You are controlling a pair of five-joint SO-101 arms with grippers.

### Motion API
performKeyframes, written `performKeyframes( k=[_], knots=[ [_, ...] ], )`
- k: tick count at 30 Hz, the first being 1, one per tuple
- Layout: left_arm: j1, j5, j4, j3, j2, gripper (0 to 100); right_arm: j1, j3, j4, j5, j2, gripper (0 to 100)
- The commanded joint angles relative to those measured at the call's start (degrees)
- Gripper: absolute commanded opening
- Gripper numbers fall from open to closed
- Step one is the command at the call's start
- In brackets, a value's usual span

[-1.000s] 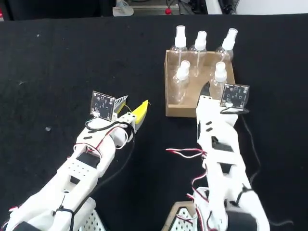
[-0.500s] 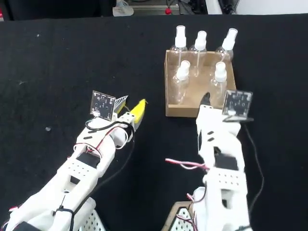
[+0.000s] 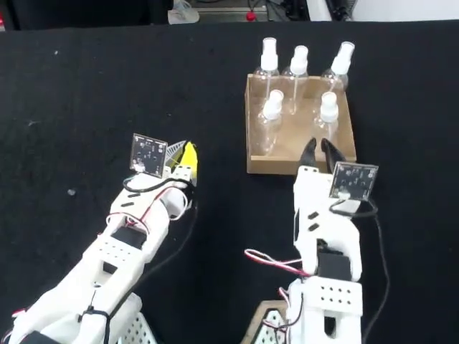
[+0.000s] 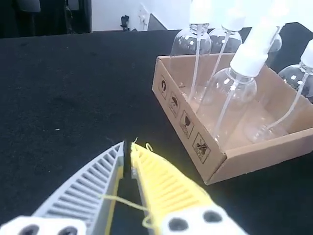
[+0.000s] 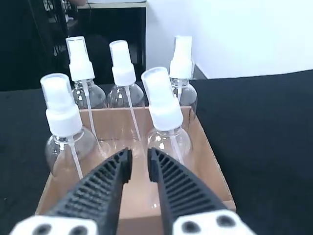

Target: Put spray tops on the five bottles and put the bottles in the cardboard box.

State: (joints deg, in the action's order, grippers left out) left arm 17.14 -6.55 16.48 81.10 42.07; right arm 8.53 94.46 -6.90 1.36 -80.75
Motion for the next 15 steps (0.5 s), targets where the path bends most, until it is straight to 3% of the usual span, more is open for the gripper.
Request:
performKeyframes(
  k=[1,6,11,15],
  knots=[
    [-2.24,0.62,1.41,-3.38,-0.09,3,0.62,0.84,0.53,0.44,-4.00,2.8],
    [-8.66,0.62,1.05,-5.23,0.00,3,-5.19,2.68,-1.41,1.05,-9.80,2.8],
    [-21.49,0.62,0.26,-1.36,0.09,3,-6.59,2.59,-14.68,6.15,-18.59,2.6],
    [-30.20,0.62,0.53,1.45,0.09,3,-11.87,2.07,-29.54,6.59,-27.47,2.8]
  ],
)
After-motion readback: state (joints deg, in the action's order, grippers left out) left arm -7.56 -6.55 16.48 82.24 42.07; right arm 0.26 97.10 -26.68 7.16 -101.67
